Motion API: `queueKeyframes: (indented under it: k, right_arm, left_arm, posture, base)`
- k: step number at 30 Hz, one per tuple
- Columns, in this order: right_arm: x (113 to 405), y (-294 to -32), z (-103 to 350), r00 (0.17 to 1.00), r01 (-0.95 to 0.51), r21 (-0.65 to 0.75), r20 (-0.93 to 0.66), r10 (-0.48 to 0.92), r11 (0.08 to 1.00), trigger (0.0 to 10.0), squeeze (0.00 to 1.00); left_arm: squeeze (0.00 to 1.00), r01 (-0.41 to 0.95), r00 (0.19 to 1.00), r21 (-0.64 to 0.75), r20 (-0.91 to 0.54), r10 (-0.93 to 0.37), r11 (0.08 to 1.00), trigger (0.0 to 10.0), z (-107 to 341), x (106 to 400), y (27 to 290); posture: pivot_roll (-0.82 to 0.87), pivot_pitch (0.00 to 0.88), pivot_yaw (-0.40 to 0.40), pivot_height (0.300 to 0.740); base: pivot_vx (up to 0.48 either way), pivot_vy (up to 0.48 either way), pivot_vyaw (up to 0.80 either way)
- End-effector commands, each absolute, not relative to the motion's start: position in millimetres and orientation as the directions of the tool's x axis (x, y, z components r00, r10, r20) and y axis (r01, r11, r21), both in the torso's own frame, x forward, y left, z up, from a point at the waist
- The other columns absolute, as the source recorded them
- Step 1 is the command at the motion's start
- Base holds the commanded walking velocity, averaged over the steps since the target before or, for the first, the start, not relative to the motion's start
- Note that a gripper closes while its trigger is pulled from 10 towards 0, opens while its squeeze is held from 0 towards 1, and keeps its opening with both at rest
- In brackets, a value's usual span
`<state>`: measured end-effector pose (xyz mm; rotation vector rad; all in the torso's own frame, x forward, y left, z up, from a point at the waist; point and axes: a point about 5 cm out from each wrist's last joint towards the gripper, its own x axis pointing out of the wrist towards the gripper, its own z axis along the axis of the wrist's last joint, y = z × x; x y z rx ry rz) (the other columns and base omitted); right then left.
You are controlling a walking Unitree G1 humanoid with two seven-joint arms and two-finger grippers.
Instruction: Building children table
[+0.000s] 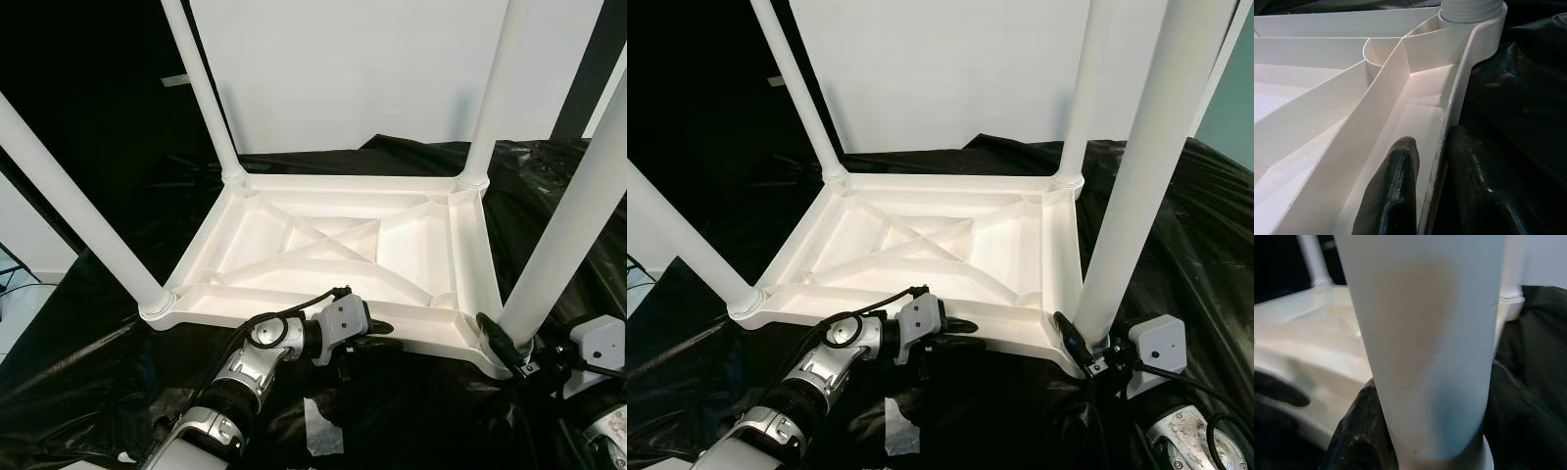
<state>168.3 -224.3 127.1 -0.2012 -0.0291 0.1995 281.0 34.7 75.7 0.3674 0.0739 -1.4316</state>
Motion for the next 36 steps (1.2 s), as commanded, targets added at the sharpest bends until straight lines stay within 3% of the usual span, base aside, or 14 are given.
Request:
queueKeyframes:
  k: [1,6,7,8,12,16,17,18,19,20,21,27,28,36]
  right_arm:
    - [158,-227,104,0.986,-0.144,-0.164,-0.107,0.128,0.976,0.0,0.0]
    - [132,-207,92,0.986,0.142,-0.066,-0.082,-0.147,0.988,0.0,0.0]
    - [132,-207,92,0.986,0.142,-0.066,-0.082,-0.147,0.988,0.0,0.0]
    - [127,-208,91,0.963,0.256,-0.013,-0.086,-0.256,0.967,0.0,0.0]
    - [126,-212,95,0.934,0.354,0.048,-0.071,-0.35,0.934,0.0,0.0]
    - [129,-210,98,0.936,0.352,0.052,-0.046,-0.35,0.935,0.0,0.0]
    - [129,-208,97,0.935,0.353,0.045,-0.047,-0.351,0.935,3.7,0.0]
    - [130,-207,97,0.936,0.351,0.029,-0.046,-0.35,0.936,3.7,0.0]
    - [132,-206,97,0.939,0.342,0.003,-0.043,-0.342,0.94,10.0,0.0]
    - [132,-206,97,0.939,0.342,0.003,-0.043,-0.342,0.94,10.0,0.0]
    - [135,-205,97,0.945,0.326,-0.017,-0.033,-0.326,0.945,10.0,1.0]
    - [148,-203,104,0.976,0.216,-0.061,0.01,-0.216,0.974,10.0,1.0]
    - [154,-206,109,0.986,0.168,-0.089,0.034,-0.166,0.982,10.0,0.0]
    - [174,-225,135,0.992,-0.012,-0.275,0.114,0.045,0.961,10.0,0.0]
  left_arm:
    - [0.0,0.975,0.218,0.119,-0.376,-0.901,0.186,0.0,43,272,47]
    - [0.0,0.974,0.221,0.121,-0.374,-0.901,0.189,0.0,43,272,47]
    - [0.0,0.974,0.221,0.121,-0.374,-0.901,0.189,0.0,43,272,47]
    - [0.0,0.975,0.219,0.121,-0.374,-0.901,0.187,0.0,43,272,47]
    - [0.0,0.976,0.215,0.121,-0.376,-0.901,0.182,0.0,43,272,47]
    - [0.0,0.977,0.21,0.123,-0.377,-0.902,0.177,0.0,44,273,46]
    - [0.0,0.977,0.209,0.123,-0.377,-0.902,0.175,0.0,44,273,46]
    - [0.0,0.977,0.209,0.124,-0.377,-0.902,0.174,0.0,44,273,46]
    - [0.0,0.977,0.208,0.125,-0.377,-0.902,0.173,0.0,44,273,46]
    - [0.0,0.977,0.208,0.125,-0.377,-0.902,0.173,0.0,44,273,46]
    - [0.0,0.977,0.208,0.127,-0.378,-0.902,0.172,0.0,45,273,46]
    - [0.0,0.977,0.208,0.128,-0.378,-0.902,0.172,0.0,45,273,46]
    - [0.0,0.977,0.207,0.128,-0.377,-0.903,0.171,0.0,45,273,45]
    - [0.0,0.976,0.213,0.129,-0.37,-0.904,0.177,0.0,46,274,44]
  posture:
    - [-0.18,0.0,0.085,0.74]
    - [-0.18,0.0,0.083,0.74]
    - [-0.18,0.0,0.083,0.74]
    - [-0.18,0.0,0.085,0.74]
    - [-0.19,0.0,0.089,0.74]
    - [-0.19,0.0,0.095,0.74]
    - [-0.19,0.0,0.095,0.74]
    - [-0.19,0.0,0.096,0.74]
    - [-0.19,0.0,0.096,0.74]
    - [-0.19,0.0,0.096,0.74]
    - [-0.19,0.0,0.096,0.74]
    - [-0.19,0.0,0.094,0.74]
    - [-0.19,0.0,0.094,0.74]
    - [-0.18,0.0,0.087,0.74]
  base:
    - [0.0,0.0,0.0]
    - [0.0,0.0,0.0]
    - [0.0,0.0,0.0]
    - [0.0,0.0,0.0]
    - [0.0,0.0,0.0]
    - [0.0,0.0,0.0]
    - [0.0,0.0,0.0]
    - [0.0,0.0,0.0]
    - [0.0,0.0,0.0]
    - [0.0,0.0,0.0]
    - [0.0,0.0,0.0]
    - [0.0,0.0,0.0]
    - [0.0,0.0,0.0]
    - [0.0,0.0,0.0]
